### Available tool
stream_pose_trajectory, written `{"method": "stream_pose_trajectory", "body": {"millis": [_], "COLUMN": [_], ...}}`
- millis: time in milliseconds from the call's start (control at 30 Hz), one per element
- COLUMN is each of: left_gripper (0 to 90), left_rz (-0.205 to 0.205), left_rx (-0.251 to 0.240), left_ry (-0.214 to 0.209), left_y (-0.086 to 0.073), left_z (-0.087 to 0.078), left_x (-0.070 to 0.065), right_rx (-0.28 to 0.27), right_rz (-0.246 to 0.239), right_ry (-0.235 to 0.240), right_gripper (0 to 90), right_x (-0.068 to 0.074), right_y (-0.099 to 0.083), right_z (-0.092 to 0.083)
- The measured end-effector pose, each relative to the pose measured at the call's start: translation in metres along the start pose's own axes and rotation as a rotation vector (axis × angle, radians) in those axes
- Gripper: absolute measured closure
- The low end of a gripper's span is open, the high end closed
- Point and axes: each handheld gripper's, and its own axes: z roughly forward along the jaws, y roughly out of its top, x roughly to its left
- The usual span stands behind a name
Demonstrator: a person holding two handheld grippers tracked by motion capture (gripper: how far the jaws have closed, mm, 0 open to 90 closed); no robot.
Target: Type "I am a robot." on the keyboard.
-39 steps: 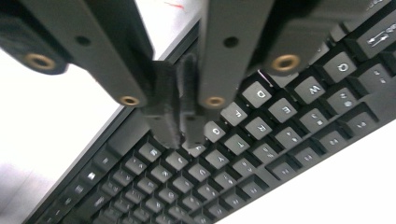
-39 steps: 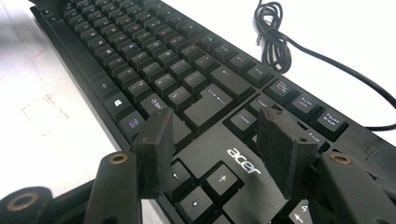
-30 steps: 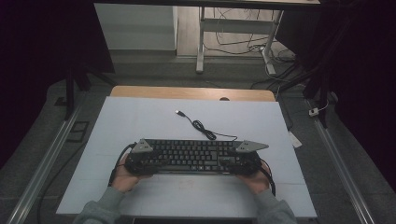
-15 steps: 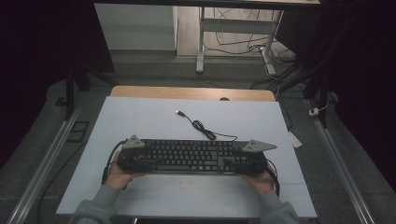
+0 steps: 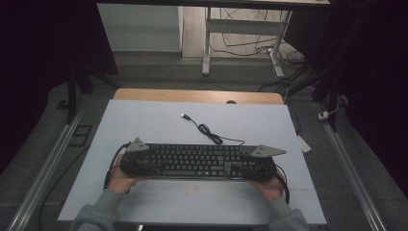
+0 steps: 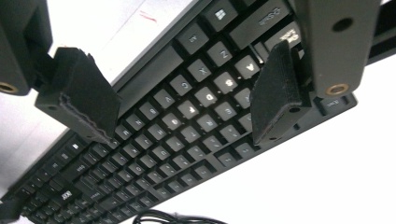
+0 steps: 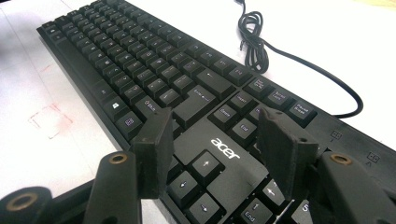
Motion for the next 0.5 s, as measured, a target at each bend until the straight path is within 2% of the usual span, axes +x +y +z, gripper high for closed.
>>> {"method": "stream_pose_trajectory", "body": {"millis": [167, 267, 500], "left_gripper": [29.8, 37.2, 56.0], "left_rz": [-0.010, -0.026, -0.031], "left_rx": [-0.004, -0.003, 0.009], "left_ry": [0.023, 0.036, 0.051], "left_y": [0.001, 0.000, -0.003], "left_z": [-0.004, -0.006, -0.006], "left_x": [0.007, 0.011, 0.018], "right_rx": [0.010, 0.008, 0.019], "right_rz": [-0.006, -0.011, -0.017], "right_ry": [-0.006, -0.011, -0.008], "right_gripper": [46.1, 46.3, 46.4], "right_x": [0.000, 0.001, 0.002], "right_y": [-0.001, 0.000, 0.001], "right_z": [0.001, 0.001, 0.006]}}
